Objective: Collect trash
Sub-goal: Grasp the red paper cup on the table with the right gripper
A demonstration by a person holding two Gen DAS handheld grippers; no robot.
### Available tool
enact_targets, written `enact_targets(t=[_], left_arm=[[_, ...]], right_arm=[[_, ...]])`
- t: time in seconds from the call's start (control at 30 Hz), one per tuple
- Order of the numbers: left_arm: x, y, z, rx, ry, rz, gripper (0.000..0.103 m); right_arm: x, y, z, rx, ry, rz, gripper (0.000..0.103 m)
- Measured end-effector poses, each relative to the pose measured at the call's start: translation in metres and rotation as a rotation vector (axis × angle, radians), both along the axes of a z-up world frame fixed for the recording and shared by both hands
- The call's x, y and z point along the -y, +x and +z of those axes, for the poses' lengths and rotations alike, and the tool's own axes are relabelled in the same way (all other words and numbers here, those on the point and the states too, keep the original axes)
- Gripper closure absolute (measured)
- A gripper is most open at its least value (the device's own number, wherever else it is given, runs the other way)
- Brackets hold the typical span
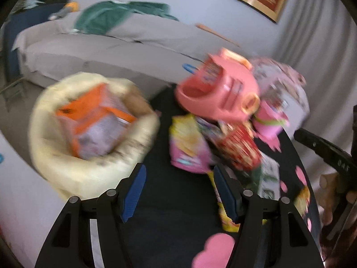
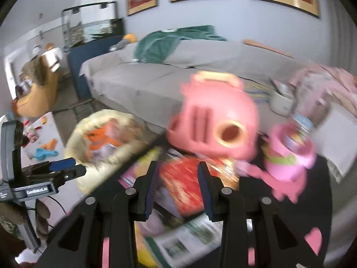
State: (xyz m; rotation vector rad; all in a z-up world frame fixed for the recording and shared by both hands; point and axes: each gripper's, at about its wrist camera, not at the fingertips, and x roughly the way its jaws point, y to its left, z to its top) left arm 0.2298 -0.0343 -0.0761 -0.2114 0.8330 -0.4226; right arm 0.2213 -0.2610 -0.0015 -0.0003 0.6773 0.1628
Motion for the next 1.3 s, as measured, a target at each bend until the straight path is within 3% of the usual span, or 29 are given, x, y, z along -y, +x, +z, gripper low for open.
enact_targets(t=[0.1,0.23,0.47,0.73,1.0,1.03,1.1,1.13,1.17,1.3], left_arm=[[0.020,0.007,-0.006,-0.040,-0.014,-0.033,0.039],[0.030,0.025,-0.006,-0.017,-0.008,-0.005,0.039],[0.034,0.073,-0.028,-0.078,-0.006,0.040,0.039],[0.047,0.088,-0.056,-0.146,0.039,0.015,0.039],[0.051,0.089,-0.056,-0.128,0.086,-0.029,0.039],[0.050,0.089,-0.056,-0.131,0.080,-0.031,0.041],[0.045,0.089,-0.056,-0.144,0.074,-0.007,0.058],[0.044,0.089,-0.056,-0.152,0.066,-0.004,0.075],[0.040,0.089,-0.057,-0.160,0.051,-0.008,0.082],[0.022,0.078,-0.049,-0.120,0.035,0.000,0.084]], right_arm=[[0.034,-0.012,-0.011,-0.027,0.081,-0.045,0.069],[0.064,-0.025,-0.025,-0.041,0.129,-0.080,0.069],[0.074,-0.023,-0.042,-0.052,0.171,-0.072,0.069],[0.067,-0.008,-0.050,-0.083,0.137,-0.030,0.069],[0.049,0.001,-0.045,-0.078,0.076,0.016,0.067],[0.045,0.004,-0.044,-0.084,0.077,0.034,0.066],[0.039,0.011,-0.043,-0.093,0.087,0.059,0.058],[0.035,0.015,-0.043,-0.100,0.088,0.076,0.056],[0.029,0.020,-0.043,-0.109,0.081,0.095,0.053],[0.003,0.037,-0.048,-0.122,-0.009,0.128,0.049]])
